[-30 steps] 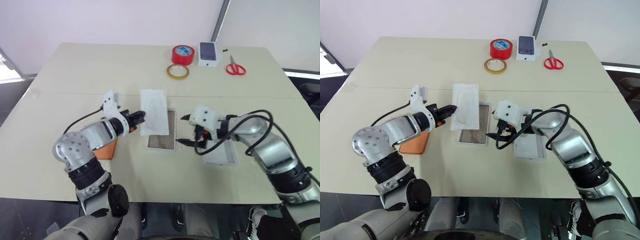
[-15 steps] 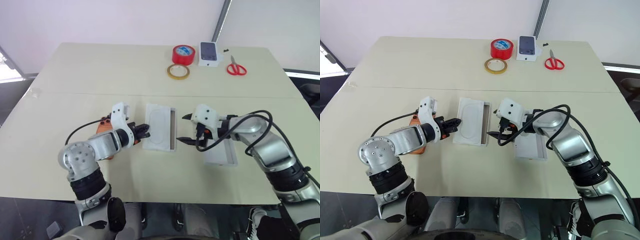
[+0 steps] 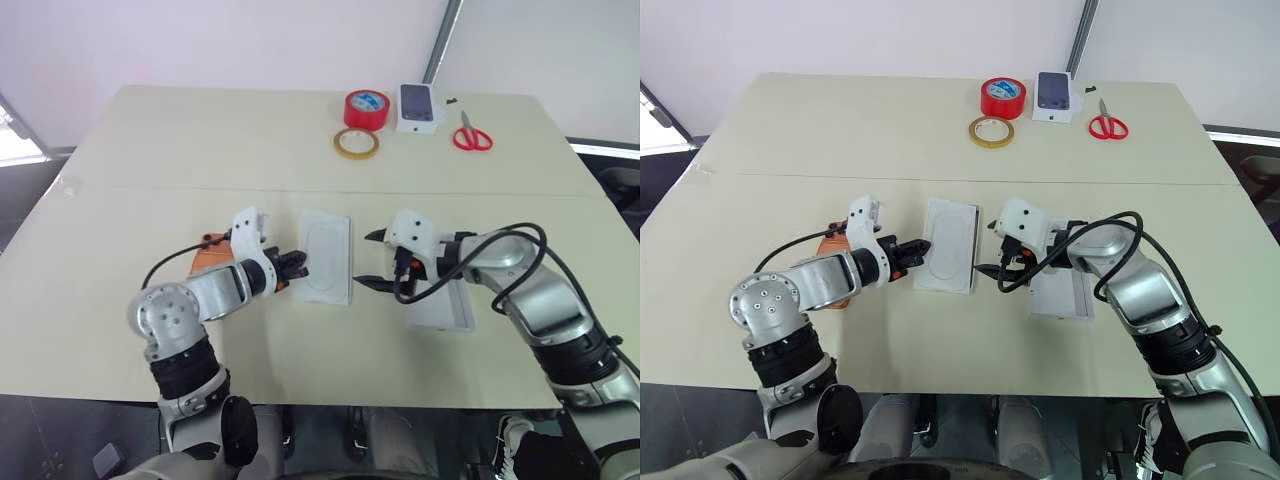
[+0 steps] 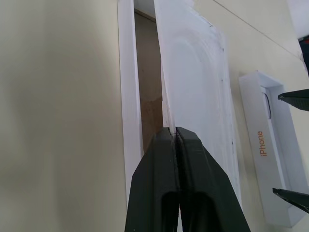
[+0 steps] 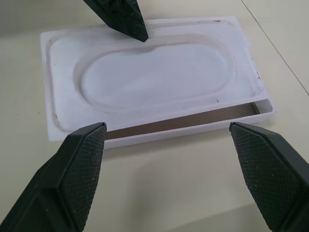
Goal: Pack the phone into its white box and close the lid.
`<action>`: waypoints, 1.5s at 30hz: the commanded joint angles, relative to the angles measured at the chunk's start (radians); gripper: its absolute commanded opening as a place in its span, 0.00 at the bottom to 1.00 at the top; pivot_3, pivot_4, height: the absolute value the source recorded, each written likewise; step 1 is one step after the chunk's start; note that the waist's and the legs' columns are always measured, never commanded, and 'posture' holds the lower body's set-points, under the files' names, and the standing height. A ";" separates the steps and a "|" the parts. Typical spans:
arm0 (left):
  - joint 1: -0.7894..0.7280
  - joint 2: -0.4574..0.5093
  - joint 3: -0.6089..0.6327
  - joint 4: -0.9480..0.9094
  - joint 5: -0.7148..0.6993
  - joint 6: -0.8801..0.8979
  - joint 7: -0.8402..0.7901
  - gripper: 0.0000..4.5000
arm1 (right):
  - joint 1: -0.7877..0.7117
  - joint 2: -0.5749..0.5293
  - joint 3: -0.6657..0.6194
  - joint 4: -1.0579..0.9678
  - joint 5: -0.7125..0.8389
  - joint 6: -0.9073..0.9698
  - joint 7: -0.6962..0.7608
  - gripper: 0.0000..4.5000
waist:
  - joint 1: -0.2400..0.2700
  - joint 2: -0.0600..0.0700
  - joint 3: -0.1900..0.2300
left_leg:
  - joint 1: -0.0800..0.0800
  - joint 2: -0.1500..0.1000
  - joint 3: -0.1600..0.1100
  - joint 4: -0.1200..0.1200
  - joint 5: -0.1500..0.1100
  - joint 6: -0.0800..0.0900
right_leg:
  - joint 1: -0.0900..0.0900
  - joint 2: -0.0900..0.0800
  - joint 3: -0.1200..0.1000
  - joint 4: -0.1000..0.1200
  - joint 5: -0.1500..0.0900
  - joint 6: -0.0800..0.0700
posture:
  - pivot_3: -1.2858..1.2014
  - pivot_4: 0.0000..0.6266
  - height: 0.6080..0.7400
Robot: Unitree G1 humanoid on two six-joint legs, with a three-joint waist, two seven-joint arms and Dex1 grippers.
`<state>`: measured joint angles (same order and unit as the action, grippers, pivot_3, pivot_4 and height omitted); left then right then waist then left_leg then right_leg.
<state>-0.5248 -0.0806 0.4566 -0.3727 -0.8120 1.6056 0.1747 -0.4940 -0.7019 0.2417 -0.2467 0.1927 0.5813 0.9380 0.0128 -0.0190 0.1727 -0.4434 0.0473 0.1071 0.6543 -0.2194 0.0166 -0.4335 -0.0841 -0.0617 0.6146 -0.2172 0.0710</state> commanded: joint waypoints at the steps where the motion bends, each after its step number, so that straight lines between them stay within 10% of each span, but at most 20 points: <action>1: -0.031 -0.014 0.005 -0.003 0.012 0.009 -0.008 0.31 | 0.000 0.001 -0.040 -0.020 0.011 -0.021 -0.006 0.97 | 0.000 0.000 0.000 | 0.000 0.000 0.000 0.000 0.000 0.000 | 0.000 0.000 0.000 0.000 0.000 0.000 | 0.52 0.24 1.00; 7: -0.062 -0.049 0.059 -0.005 0.012 0.009 -0.013 0.97 | -0.002 0.005 -0.041 -0.028 0.012 -0.017 -0.014 0.97 | -0.002 0.000 0.000 | 0.000 0.000 0.000 0.000 0.000 0.000 | 0.000 0.000 0.000 0.000 0.000 0.000 | 0.52 0.24 1.00; 13: -0.095 -0.014 0.117 -0.055 -0.015 0.009 -0.048 1.00 | -0.080 0.081 -0.006 0.005 -0.005 0.086 -0.078 0.78 | -0.005 0.000 0.000 | 0.000 0.000 0.000 0.000 0.000 0.000 | 0.000 0.002 0.000 0.000 0.000 0.000 | 0.52 0.24 1.00; 20: 0.050 0.324 -0.079 -0.144 0.042 -0.190 -0.267 1.00 | -0.166 0.179 0.069 0.061 -0.070 0.153 -0.162 0.01 | -0.011 0.001 0.000 | 0.000 0.001 0.000 -0.003 0.001 -0.001 | -0.002 0.001 0.000 0.001 0.000 0.000 | 0.52 0.24 1.00; 30: 0.414 0.719 -0.141 -0.196 0.070 -0.621 -0.781 1.00 | -0.249 0.299 0.178 0.208 -0.173 0.132 -0.225 0.01 | -0.028 0.001 -0.001 | -0.002 0.001 0.002 -0.006 0.001 -0.008 | -0.009 -0.005 0.001 0.001 0.001 -0.002 | 0.52 0.24 1.00; 45: 0.592 0.829 -0.184 -0.273 0.082 -0.770 -0.917 1.00 | -0.291 0.420 0.195 0.471 -0.346 -0.041 -0.404 0.01 | -0.035 0.002 0.000 | -0.004 0.001 0.003 -0.010 0.001 -0.009 | -0.012 -0.007 0.003 -0.001 0.001 -0.003 | 0.52 0.24 1.00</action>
<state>0.0635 0.7388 0.2771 -0.6108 -0.7296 0.8560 -0.7417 -0.7673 -0.2870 0.4526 0.2316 -0.1317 0.5691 0.5570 -0.0217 -0.0167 0.1728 -0.4472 0.0481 0.1106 0.6443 -0.2186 0.0079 -0.4451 -0.0907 -0.0583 0.6139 -0.2160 0.0681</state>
